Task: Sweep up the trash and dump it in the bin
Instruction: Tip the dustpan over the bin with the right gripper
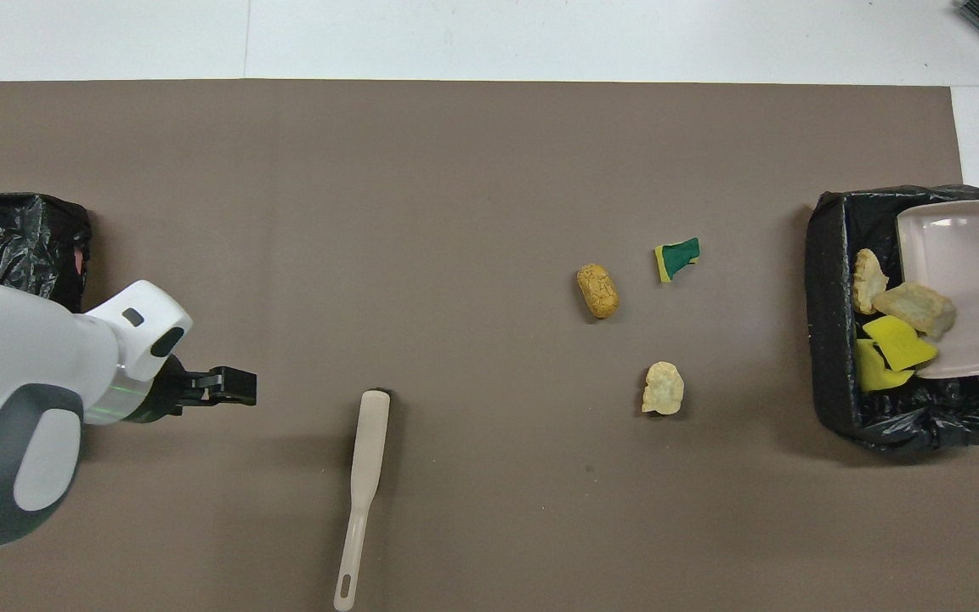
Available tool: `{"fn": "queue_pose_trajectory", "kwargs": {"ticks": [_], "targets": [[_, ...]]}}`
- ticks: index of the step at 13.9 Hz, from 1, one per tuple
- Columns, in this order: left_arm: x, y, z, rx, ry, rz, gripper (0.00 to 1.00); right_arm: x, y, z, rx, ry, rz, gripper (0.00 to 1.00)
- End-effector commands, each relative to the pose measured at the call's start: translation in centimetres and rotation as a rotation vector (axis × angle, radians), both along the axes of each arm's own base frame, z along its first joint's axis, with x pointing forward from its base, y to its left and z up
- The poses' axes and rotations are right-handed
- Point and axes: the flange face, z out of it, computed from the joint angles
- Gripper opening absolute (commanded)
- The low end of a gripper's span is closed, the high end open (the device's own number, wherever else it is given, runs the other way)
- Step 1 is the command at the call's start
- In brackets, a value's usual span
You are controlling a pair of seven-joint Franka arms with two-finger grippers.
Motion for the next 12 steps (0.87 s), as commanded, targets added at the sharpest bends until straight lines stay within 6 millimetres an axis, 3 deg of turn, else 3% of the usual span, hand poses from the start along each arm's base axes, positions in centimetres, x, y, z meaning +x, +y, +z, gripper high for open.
{"fn": "queue_pose_trajectory", "kwargs": {"ticks": [1,4,8,11,12], "targets": [[1.4,3.9,1.2,0.033,-0.002,-0.088,1.00,0.2,1.6,2.3,-0.156,0.025,0.011,0.00],[3.6,7.6,3.0,0.031,-0.012,-0.098,1.00,0.8,2.8,4.7,-0.215,0.020,0.029,0.00],[7.7,7.5,7.2,0.043,-0.004,-0.108,1.00,1.1,3.6,8.3,-0.221,0.018,0.035,0.00],[7.6,7.5,10.7,0.044,-0.046,-0.108,1.00,1.5,6.1,9.1,-0.182,-0.014,0.020,0.00],[7.4,7.6,12.9,0.044,-0.061,-0.107,1.00,1.5,6.6,9.3,-0.155,-0.038,0.000,0.00]]}}
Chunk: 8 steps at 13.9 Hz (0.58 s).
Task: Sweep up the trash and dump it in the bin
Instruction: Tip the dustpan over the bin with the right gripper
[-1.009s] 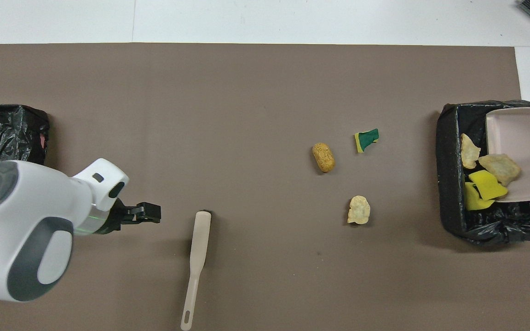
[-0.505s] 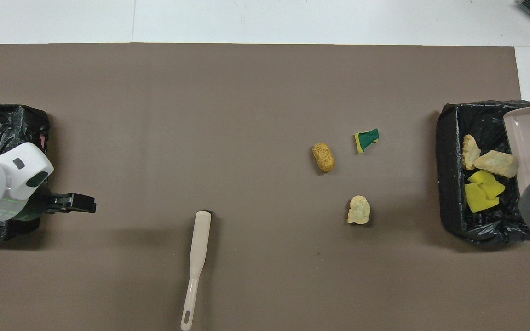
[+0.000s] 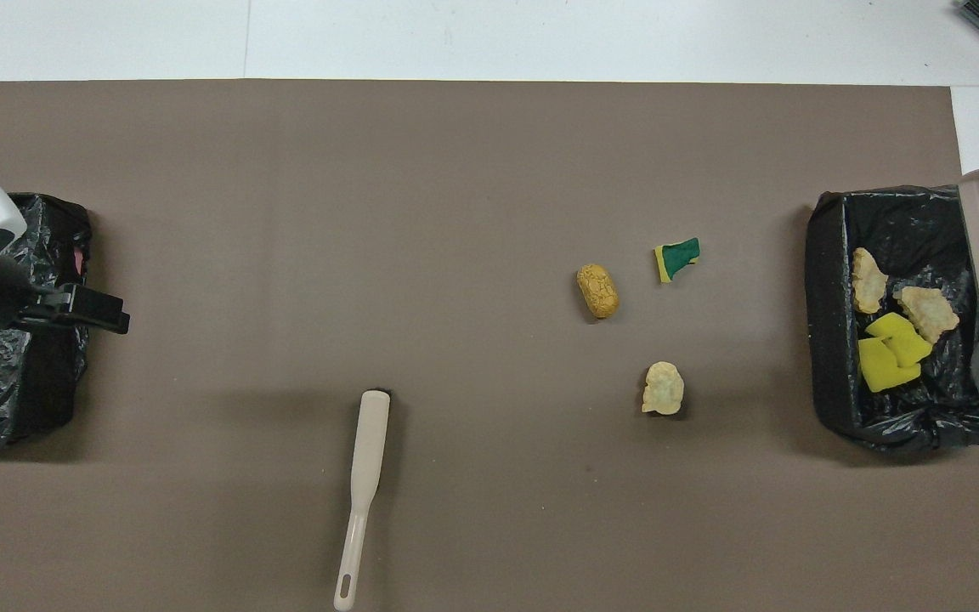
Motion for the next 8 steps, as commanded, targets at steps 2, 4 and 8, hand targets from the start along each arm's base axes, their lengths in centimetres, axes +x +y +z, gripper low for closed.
{"fn": "queue_pose_trajectory", "kwargs": {"ticks": [2,4,8], "targets": [[-0.8,0.3,6.9,0.020,-0.034,-0.006,1.00,0.4,2.9,0.8,0.122,-0.086,-0.052,0.00],[-2.2,0.5,8.9,0.019,-0.042,-0.004,1.00,0.4,5.4,0.1,0.203,-0.152,-0.104,0.00],[-3.2,0.9,9.5,0.017,-0.024,0.002,1.00,0.8,10.5,-0.5,0.422,-0.356,-0.237,0.00]]}}
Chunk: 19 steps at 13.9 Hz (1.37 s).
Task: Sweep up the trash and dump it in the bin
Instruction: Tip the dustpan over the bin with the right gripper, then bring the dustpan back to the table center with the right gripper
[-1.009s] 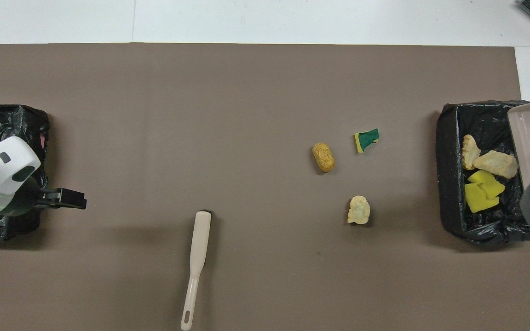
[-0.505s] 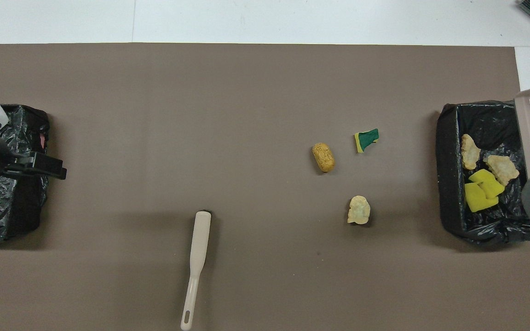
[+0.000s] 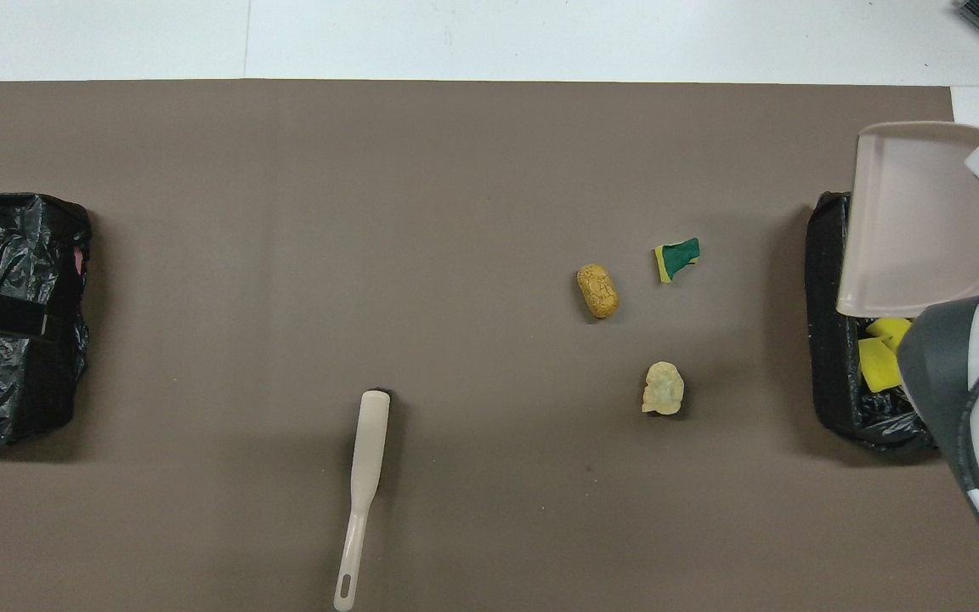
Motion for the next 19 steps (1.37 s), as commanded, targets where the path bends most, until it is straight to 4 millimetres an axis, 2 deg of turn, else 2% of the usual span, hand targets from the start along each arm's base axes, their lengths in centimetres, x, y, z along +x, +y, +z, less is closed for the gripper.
{"fn": "queue_pose_trajectory", "kwargs": {"ticks": [1,4,5,7,8,9,11,12,15,16,17,18,19], "targets": [[-0.3,0.9,0.0,0.025,0.020,0.014,1.00,0.3,3.5,-0.3,0.170,-0.137,-0.141,0.00],[-0.1,0.3,0.1,0.084,0.008,-0.008,1.00,0.6,9.4,-0.6,0.349,-0.298,-0.305,0.00],[-0.1,0.4,0.2,0.084,0.001,-0.007,1.00,1.3,11.6,-0.3,0.393,-0.327,-0.329,0.00],[-0.1,0.6,0.0,0.084,0.004,-0.004,1.00,3.5,16.9,-1.4,0.429,-0.400,-0.455,0.00],[-0.1,0.6,0.0,0.084,0.002,-0.002,1.00,4.7,19.9,-1.4,0.444,-0.444,-0.510,0.00],[-0.1,0.8,0.0,0.085,0.004,0.002,1.00,5.6,22.1,-1.5,0.449,-0.472,-0.562,0.00],[-0.1,0.9,0.1,0.081,0.003,0.009,1.00,6.2,26.5,-2.7,0.488,-0.531,-0.662,0.00],[-0.1,0.8,0.1,0.080,0.003,0.007,1.00,6.2,27.5,-3.5,0.527,-0.535,-0.728,0.00],[-0.1,0.5,0.1,0.080,0.004,-0.001,1.00,5.6,29.5,-3.8,0.634,-0.535,-0.923,0.00],[-0.1,0.5,0.1,0.080,0.004,0.001,1.00,5.2,30.9,-4.1,0.659,-0.533,-0.980,0.00],[-0.1,0.5,0.1,0.080,0.004,0.001,1.00,5.1,32.3,-5.6,0.651,-0.540,-1.032,0.00],[-0.1,0.5,0.1,0.080,0.004,-0.001,1.00,4.4,35.4,-6.9,0.648,-0.567,-1.078,0.00],[-0.1,0.6,0.1,0.080,0.004,0.002,1.00,4.1,37.2,-7.2,0.656,-0.585,-1.123,0.00]]}}
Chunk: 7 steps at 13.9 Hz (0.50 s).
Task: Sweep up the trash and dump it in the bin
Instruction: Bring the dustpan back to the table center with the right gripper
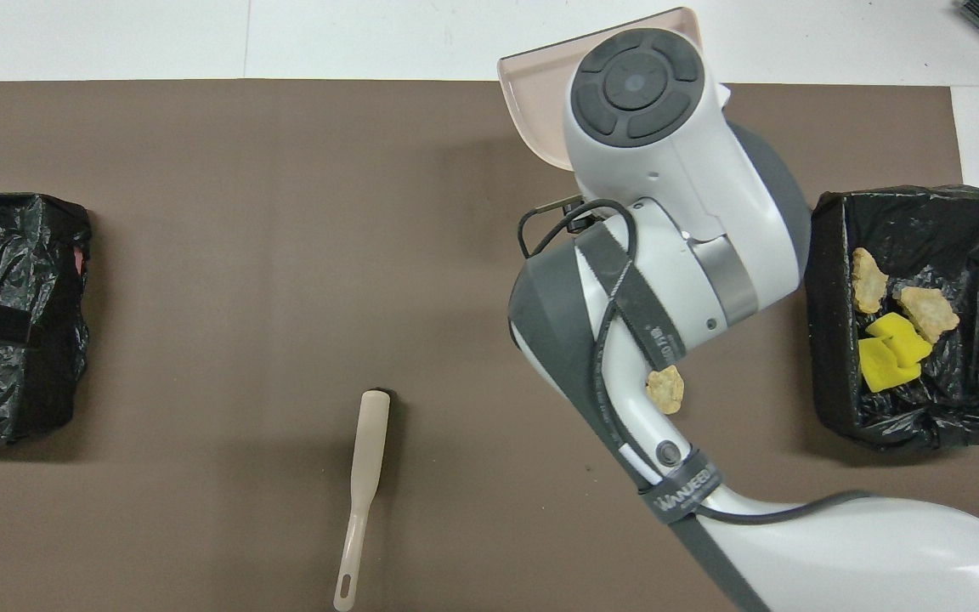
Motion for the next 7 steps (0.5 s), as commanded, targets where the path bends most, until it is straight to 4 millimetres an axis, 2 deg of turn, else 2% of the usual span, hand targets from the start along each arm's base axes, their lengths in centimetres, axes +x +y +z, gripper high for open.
{"fn": "queue_pose_trajectory", "kwargs": {"ticks": [1,2,3,5,7], "targets": [[0.0,0.0,0.2,0.014,-0.005,0.002,1.00,-0.5,4.8,-1.3,0.052,0.009,-0.103,0.00],[0.2,0.2,0.2,0.019,-0.012,0.002,1.00,-0.7,5.7,-2.0,0.086,0.028,-0.111,0.00],[0.5,0.7,0.4,0.018,-0.015,0.010,1.00,-0.5,6.8,-4.1,0.098,0.048,-0.149,0.00],[1.2,0.9,1.4,0.022,-0.030,0.015,1.00,-1.3,10.8,-7.0,0.114,0.037,-0.162,0.00],[1.7,0.7,1.1,0.024,-0.035,0.005,1.00,-1.2,11.7,-8.1,0.145,0.048,-0.160,0.00]]}}
